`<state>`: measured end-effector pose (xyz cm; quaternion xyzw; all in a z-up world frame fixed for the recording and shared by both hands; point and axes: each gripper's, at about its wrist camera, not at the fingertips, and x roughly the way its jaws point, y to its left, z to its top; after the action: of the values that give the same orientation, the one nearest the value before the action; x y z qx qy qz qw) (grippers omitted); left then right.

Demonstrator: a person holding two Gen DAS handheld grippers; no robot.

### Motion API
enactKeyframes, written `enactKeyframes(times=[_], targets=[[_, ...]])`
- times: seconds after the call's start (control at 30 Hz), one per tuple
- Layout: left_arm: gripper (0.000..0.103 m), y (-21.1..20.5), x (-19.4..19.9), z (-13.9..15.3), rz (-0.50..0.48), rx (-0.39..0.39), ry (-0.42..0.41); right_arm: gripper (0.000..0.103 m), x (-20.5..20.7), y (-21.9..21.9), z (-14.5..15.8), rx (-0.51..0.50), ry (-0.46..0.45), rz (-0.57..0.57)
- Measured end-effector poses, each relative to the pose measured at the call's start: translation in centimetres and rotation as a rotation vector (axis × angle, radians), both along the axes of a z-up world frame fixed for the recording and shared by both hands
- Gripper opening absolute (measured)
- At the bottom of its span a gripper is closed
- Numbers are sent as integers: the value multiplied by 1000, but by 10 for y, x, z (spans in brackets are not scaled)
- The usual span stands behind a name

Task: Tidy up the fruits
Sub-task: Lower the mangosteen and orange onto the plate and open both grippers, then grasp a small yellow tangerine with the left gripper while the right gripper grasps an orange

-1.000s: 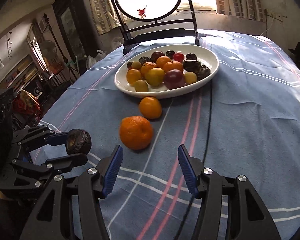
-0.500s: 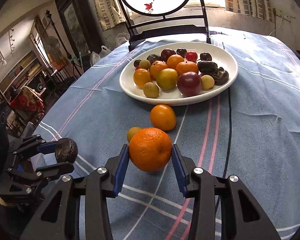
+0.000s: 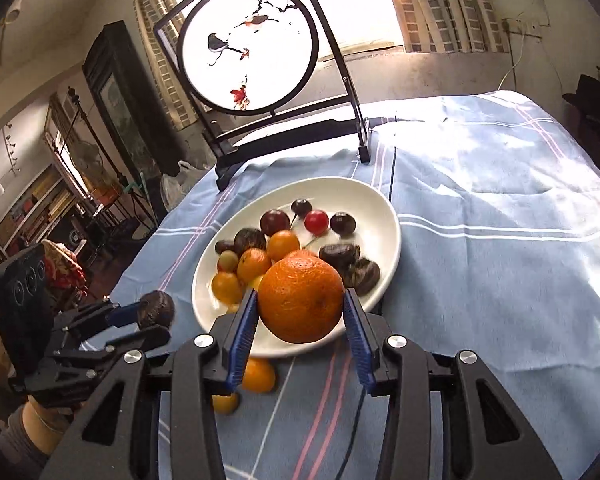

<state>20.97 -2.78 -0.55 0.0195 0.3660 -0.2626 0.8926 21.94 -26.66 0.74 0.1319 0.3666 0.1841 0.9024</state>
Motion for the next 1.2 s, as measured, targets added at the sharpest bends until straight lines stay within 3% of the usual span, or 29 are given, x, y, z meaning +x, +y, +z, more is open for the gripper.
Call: enactKeyframes(times=[0.1,0.23,0.27,0.3,0.43,0.57,0.6,0.8,0.97,1.0,1.07,1.2], targets=[[45,-16,36,-6,23,26,25,44,40,9,-2,21,11,-19],[47,-25,62,-12,46,37,40,46,69,31,-7,-31,2,-18],[51,-24,64,-15,63,41,46,52,71,33,-8,-39,-8,-26],[61,-21,65,-16,82,44,50,58,69,34,-7,-46,-18,-35],[68,-12,38,-11,81,65,5,59,42,33,2,-55,-62,-23],[76,-9,-8,-11,20,95,-23,60,0,29,6,-74,-73,6],[79,-9,-21,-14,4,112,-32,62,-12,27,5,-85,-75,12],[79,-25,-61,-52,-91,271,-50,68,-72,18,-15,-120,-50,21],[56,-40,-48,-63,-120,266,32,68,-93,8,-31,-107,-18,6],[37,-42,-41,-69,-127,267,75,68,-95,6,-32,-103,-9,5],[25,-40,-35,-71,-125,238,110,68,-97,3,-34,-101,-3,-1],[24,-36,-41,-70,-108,239,112,68,-93,5,-38,-116,22,11]])
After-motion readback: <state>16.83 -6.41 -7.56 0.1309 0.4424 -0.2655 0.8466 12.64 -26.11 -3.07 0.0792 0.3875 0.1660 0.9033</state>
